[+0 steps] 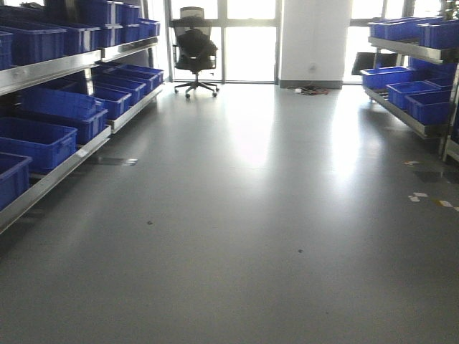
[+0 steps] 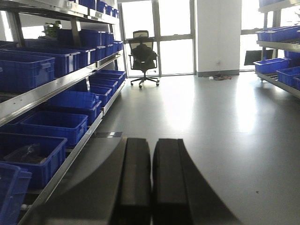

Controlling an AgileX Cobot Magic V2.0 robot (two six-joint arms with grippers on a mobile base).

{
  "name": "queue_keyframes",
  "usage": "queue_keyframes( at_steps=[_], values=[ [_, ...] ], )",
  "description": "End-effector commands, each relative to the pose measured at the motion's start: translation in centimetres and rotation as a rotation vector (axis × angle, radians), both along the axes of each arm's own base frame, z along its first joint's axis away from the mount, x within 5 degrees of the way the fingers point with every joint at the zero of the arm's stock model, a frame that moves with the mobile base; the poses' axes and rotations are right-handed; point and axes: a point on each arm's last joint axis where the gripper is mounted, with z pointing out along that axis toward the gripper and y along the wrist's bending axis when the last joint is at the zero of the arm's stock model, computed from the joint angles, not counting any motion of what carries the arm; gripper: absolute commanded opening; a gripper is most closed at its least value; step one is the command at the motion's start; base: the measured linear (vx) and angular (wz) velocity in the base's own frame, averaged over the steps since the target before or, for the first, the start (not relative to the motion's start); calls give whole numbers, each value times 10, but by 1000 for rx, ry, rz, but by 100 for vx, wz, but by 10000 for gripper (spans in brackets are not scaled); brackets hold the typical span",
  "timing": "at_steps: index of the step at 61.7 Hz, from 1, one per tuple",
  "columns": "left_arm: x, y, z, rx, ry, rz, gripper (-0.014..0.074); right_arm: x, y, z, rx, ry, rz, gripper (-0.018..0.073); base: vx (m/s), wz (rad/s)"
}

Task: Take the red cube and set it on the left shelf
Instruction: 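Drive the base across the floor toward the blue crate shelves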

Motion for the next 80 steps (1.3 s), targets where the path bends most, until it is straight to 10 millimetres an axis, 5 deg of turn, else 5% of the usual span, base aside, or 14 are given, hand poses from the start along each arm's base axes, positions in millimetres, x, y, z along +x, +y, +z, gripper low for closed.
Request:
queue_keyframes(
  at_steps=[1, 42, 80],
  values=[
    [1, 1, 0, -8, -52, 5, 106, 1, -1, 17, -11, -115, -2, 58, -19, 22],
    [1, 0, 0, -8, -54, 1, 106, 2, -1, 17, -11, -107, -2, 58, 4, 9],
    [1, 0, 0, -8, -54, 1, 106, 2, -1, 17, -11, -105, -2, 58, 35, 3]
  ],
)
